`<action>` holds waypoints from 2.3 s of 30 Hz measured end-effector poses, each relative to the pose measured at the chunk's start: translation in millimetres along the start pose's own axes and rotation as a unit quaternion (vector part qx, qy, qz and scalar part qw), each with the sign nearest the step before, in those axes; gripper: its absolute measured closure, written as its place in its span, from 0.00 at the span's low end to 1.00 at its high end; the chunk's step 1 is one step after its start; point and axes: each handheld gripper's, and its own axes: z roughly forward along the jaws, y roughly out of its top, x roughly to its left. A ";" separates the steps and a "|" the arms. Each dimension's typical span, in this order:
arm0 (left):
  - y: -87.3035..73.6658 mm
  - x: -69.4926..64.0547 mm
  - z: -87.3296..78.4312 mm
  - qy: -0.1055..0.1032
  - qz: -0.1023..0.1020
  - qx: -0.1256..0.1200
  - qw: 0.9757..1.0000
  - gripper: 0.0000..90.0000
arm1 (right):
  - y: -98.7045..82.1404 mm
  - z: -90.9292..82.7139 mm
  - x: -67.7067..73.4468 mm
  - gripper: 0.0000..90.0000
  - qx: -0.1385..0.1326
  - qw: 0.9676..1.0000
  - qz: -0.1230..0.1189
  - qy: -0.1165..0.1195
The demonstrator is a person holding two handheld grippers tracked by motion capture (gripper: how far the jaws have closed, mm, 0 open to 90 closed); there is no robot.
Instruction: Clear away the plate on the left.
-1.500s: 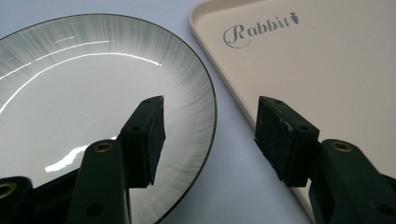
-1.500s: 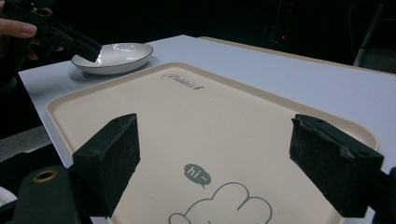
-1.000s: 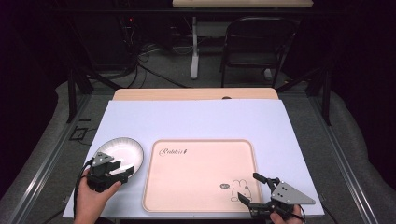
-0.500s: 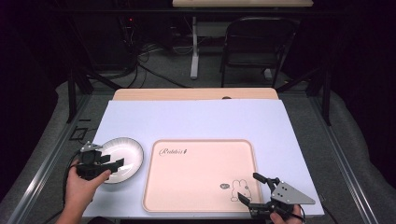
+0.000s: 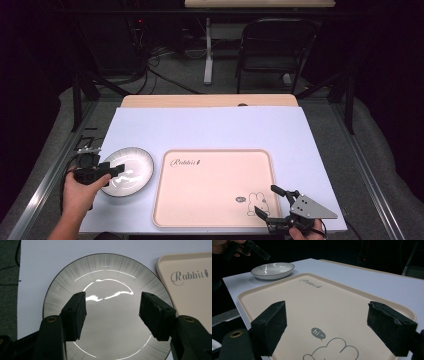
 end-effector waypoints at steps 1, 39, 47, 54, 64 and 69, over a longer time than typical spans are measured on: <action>0.3 1.2 0.1 0.000 -0.003 -0.001 1.000 0.42 | 0.0 0.1 0.0 0.17 0.000 1.000 0.001 0.000; 6.9 59.6 12.8 0.009 -0.140 0.086 0.986 0.45 | 0.0 0.3 -0.7 0.17 0.002 1.000 0.002 0.000; 1.1 62.4 13.8 -0.005 -0.155 0.098 0.983 0.46 | 0.0 0.2 -0.7 0.17 0.002 1.000 0.002 0.000; -3.5 65.7 14.5 -0.013 -0.164 0.104 0.981 0.47 | 0.0 0.3 -0.7 0.17 0.002 1.000 0.001 0.000; -7.3 65.9 20.3 -0.027 -0.176 0.109 0.978 0.48 | 0.0 0.4 -0.5 0.17 0.001 1.000 0.003 0.000; -7.2 64.4 23.1 -0.034 -0.175 0.114 0.977 0.50 | 0.0 0.2 -0.7 0.17 0.002 1.000 0.002 0.000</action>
